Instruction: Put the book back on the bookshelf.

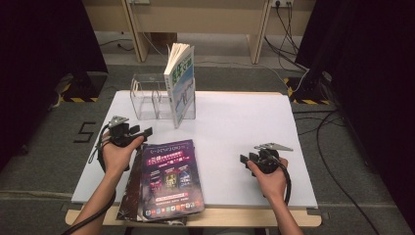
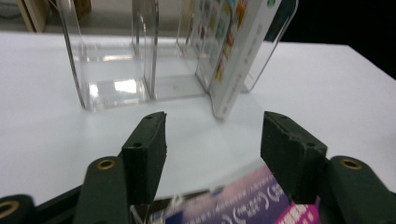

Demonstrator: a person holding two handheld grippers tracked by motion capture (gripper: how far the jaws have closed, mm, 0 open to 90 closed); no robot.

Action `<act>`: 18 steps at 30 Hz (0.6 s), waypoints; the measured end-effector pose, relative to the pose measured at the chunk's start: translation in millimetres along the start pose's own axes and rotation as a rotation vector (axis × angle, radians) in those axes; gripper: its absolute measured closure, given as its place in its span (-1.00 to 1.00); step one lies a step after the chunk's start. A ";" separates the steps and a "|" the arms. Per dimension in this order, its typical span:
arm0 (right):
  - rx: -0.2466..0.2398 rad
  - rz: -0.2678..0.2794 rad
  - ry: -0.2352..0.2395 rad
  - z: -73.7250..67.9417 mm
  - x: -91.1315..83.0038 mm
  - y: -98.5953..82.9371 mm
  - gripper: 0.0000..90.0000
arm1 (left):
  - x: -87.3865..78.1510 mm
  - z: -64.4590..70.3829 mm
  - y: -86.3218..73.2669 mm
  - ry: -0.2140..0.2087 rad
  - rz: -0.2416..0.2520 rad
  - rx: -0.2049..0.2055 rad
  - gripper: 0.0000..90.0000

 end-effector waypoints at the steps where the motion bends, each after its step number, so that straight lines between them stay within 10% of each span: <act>1: -0.001 -0.003 0.004 -1.4 0.8 0.3 0.22 | -2.5 -1.9 -4.9 0.001 -0.009 -0.002 -0.07; 18: -0.053 -0.048 0.055 -34.7 24.5 8.4 0.35 | -32.6 -20.1 -51.8 0.023 -0.146 -0.048 0.61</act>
Point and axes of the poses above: each handheld gripper's, and its own axes: x roughly forward along the jaws, y roughly out of its top, z roughly to its right, the point moved 5 cm from there along x, roughly forward along the jaws, and after that the axes turned 10 degrees about z, right-handed, at the moved point
